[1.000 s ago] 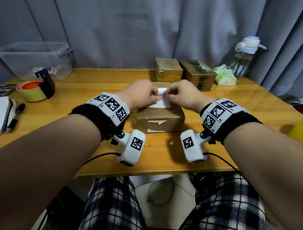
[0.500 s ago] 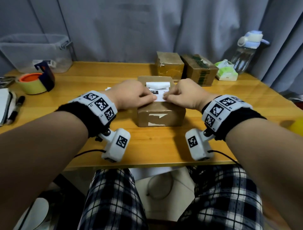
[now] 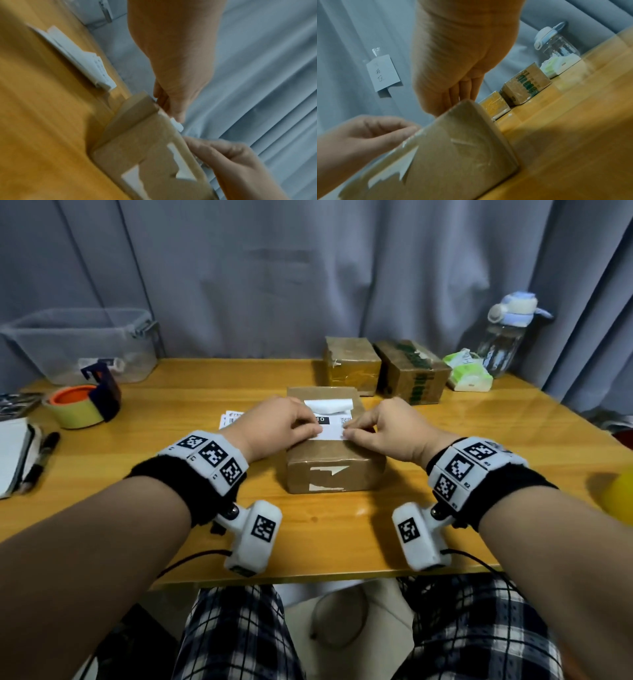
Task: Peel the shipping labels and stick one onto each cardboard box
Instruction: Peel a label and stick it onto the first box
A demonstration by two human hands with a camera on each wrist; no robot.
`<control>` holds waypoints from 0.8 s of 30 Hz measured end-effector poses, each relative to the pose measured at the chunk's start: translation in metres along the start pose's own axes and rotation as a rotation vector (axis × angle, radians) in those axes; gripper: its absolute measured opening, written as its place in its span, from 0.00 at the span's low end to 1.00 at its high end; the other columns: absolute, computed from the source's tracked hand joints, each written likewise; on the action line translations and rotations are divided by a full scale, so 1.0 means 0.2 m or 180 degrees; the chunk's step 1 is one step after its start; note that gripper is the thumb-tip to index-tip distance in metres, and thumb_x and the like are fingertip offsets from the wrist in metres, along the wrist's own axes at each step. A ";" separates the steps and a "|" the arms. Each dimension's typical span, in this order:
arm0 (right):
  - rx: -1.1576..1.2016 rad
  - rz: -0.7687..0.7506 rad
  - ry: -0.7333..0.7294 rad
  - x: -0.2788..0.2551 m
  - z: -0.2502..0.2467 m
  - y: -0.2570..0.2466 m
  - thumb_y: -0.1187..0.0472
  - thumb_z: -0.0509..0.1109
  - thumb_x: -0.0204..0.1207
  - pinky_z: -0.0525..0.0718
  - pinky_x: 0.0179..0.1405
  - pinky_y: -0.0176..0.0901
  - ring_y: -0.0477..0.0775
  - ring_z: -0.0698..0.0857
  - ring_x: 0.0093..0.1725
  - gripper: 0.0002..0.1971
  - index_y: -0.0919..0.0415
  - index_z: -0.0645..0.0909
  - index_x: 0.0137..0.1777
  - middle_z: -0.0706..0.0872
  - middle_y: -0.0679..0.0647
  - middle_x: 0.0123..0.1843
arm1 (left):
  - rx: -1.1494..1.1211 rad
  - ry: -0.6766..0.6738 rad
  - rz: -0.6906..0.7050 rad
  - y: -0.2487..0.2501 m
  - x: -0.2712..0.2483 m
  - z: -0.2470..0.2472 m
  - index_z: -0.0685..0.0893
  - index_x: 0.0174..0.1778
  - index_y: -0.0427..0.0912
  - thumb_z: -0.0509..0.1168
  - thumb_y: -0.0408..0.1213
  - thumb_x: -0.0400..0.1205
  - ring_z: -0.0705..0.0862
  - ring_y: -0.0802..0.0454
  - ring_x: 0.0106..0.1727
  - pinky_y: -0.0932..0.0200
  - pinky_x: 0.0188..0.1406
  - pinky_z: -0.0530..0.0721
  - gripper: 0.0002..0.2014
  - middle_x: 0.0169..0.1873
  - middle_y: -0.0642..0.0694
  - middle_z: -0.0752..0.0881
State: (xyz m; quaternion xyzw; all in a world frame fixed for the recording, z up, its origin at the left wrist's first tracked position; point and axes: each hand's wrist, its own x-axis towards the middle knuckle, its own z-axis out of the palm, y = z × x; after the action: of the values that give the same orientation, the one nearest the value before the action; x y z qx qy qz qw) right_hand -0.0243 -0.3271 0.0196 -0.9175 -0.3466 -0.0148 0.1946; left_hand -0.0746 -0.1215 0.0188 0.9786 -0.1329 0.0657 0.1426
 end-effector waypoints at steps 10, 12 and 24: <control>-0.0090 0.0033 -0.0495 0.10 0.06 -0.02 0.55 0.62 0.83 0.66 0.78 0.45 0.53 0.74 0.75 0.18 0.53 0.77 0.72 0.78 0.51 0.75 | 0.0172 -0.0713 -0.0002 0.00 0.06 0.02 0.72 0.75 0.49 0.55 0.48 0.85 0.69 0.50 0.77 0.53 0.76 0.65 0.21 0.76 0.49 0.72; -0.0088 0.0118 -0.0639 0.12 0.05 -0.02 0.54 0.61 0.84 0.63 0.79 0.44 0.52 0.70 0.78 0.20 0.53 0.74 0.75 0.74 0.50 0.78 | 0.0196 -0.0839 -0.0019 -0.01 0.08 0.02 0.64 0.79 0.50 0.53 0.50 0.85 0.62 0.53 0.81 0.58 0.80 0.57 0.25 0.80 0.51 0.63; -0.0325 0.0440 -0.1617 0.30 -0.06 -0.03 0.46 0.63 0.81 0.52 0.80 0.41 0.50 0.57 0.83 0.33 0.49 0.57 0.83 0.56 0.46 0.85 | 0.0793 -0.1798 -0.0200 -0.06 0.24 -0.06 0.41 0.83 0.49 0.52 0.67 0.76 0.41 0.54 0.84 0.45 0.82 0.38 0.45 0.83 0.51 0.42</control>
State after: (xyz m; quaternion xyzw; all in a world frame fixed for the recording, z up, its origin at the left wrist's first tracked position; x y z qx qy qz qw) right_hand 0.0185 -0.2907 0.0424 -0.9219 -0.3197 0.2119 0.0554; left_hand -0.0262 -0.1174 0.0356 0.9717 -0.1279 -0.1975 -0.0191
